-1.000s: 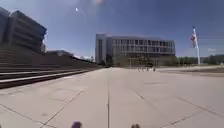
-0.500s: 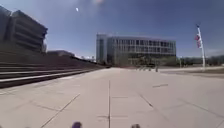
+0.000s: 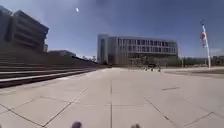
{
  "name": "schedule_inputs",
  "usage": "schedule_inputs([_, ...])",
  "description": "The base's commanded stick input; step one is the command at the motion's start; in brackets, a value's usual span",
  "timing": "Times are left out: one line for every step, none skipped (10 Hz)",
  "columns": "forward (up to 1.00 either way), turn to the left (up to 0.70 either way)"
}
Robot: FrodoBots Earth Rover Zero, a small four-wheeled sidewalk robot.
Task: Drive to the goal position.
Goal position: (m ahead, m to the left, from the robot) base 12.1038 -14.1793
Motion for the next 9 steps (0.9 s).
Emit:
schedule_inputs([0.85, 0.01])
schedule_inputs([0.85, 0.01])
schedule_inputs([0.85, 0.01])
schedule_inputs([0.85, 0.01])
schedule_inputs([0.85, 0.01])
schedule_inputs([0.85, 0.01])
schedule_inputs([0.85, 0.01])
schedule_inputs([0.85, 0.01])
schedule_inputs([0.85, 0.01])
